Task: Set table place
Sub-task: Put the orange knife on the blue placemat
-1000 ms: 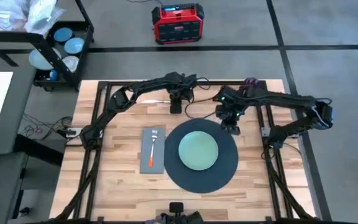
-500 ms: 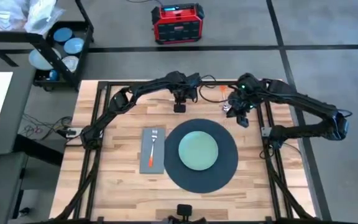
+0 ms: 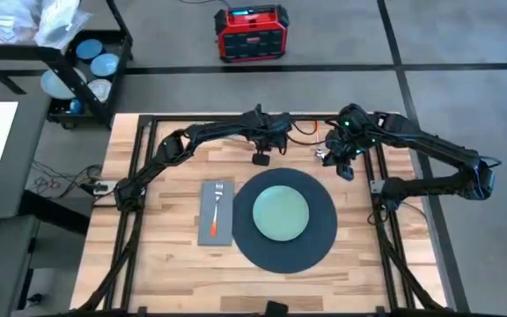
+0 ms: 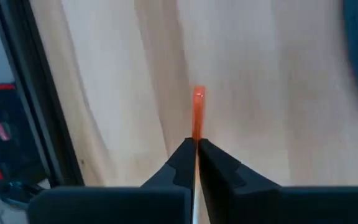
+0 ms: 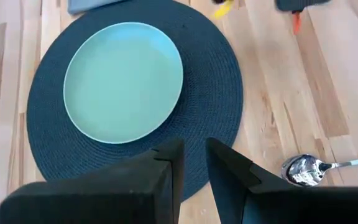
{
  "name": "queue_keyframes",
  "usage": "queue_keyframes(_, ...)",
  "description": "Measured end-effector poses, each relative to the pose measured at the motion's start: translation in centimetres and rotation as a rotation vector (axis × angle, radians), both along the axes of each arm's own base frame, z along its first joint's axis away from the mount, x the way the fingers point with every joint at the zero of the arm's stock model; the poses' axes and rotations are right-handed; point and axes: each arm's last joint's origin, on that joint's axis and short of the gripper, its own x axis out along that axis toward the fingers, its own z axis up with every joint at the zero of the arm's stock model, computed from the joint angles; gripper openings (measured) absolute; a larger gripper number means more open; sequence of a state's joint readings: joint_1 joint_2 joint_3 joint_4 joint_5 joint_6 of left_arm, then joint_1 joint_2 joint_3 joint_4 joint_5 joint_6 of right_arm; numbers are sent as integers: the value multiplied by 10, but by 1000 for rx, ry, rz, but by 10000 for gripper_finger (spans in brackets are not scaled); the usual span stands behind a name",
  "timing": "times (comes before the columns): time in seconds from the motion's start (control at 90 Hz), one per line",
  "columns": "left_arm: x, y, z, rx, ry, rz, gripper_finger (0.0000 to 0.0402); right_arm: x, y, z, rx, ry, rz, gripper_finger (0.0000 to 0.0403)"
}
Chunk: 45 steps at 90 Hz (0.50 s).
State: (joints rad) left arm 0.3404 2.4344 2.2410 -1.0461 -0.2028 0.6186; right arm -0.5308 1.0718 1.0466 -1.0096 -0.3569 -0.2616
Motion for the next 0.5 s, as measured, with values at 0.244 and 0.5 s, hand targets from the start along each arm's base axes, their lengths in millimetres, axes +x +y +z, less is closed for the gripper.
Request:
queue_keyframes(0.244, 18, -36, 4, 37, -59, -129, 0, 0, 0, 0, -3, 0, 5, 56)
queue_keyframes(0.5, 44, -63, 13, 116, -248, -236, 0, 0, 0, 0, 0, 0, 1, 56)
